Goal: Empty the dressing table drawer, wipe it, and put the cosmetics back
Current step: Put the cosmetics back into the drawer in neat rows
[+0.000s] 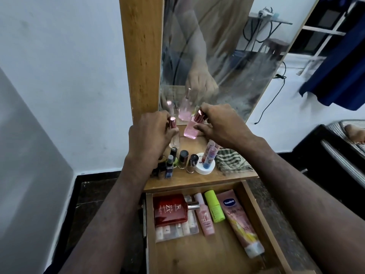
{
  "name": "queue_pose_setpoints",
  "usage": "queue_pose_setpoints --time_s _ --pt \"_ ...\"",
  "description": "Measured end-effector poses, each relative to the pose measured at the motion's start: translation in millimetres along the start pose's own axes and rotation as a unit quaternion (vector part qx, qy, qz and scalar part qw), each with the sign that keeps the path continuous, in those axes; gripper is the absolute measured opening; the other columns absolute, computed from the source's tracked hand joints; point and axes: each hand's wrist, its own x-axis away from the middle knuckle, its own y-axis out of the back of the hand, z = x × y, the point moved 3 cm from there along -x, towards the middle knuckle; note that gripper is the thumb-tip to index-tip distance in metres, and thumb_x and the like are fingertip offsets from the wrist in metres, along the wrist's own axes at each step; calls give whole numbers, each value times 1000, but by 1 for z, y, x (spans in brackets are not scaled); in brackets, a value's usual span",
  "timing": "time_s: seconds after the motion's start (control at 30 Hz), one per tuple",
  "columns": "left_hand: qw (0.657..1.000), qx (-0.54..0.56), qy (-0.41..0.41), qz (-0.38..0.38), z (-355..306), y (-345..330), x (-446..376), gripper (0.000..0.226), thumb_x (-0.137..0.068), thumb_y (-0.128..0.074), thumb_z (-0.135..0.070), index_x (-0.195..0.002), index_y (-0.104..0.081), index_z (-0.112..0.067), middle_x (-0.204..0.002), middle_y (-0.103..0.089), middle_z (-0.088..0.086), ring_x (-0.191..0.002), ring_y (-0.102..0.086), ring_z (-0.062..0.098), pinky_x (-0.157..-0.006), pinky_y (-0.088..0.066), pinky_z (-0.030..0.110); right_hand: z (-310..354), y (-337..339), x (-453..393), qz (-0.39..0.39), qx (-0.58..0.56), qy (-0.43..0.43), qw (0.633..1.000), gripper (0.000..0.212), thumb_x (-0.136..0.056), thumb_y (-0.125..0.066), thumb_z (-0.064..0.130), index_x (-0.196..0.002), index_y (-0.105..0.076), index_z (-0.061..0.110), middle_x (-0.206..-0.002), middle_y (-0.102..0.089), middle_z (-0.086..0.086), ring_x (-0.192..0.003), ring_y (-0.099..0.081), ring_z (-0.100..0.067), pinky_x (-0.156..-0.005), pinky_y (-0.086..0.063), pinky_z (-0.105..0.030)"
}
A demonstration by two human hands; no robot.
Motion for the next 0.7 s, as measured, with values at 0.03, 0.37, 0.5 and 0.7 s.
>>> queue_pose_setpoints --time_s 0.03,0.37,0.5,0.7 --pt "1000 11 -1 -18 0 5 0 39 -91 -76 -54 -120 -69 -30 -105 -76 -4 -98 -72 23 -73 -56 37 0 4 1 -12 2 -1 1000 26 -94 -73 43 -104 -63 21 -97 -71 -1 -93 -64 -25 -84 -54 -45" --pt "978 173 -70 -95 -28 80 41 66 -86 -84 -38 -141 -48 -31 -106 -75 -11 -87 -74 8 -80 -63 33 17 90 63 -160 -204 -20 966 62 -92 -80 25 -140 -43 16 -91 -69 9 -77 -64 7 -71 -45 -3" --pt "965 244 -79 -46 -42 91 74 54 -86 -85 -35 -129 -53 -34 -92 -71 -25 -81 -71 -12 -72 -56 9 17 99 111 -182 -245 -34 952 54 -93 -79 21 -132 -43 12 -89 -72 8 -67 -63 10 -62 -41 -2" --pt "950 289 -55 108 -56 18 133 41 -88 -83 -33 -121 -57 -31 -90 -65 -29 -85 -63 -25 -70 -50 2 -12 45 186 -56 -282 -78 955 44 -93 -79 28 -127 -52 26 -89 -75 10 -77 -71 -2 -64 -48 -12"
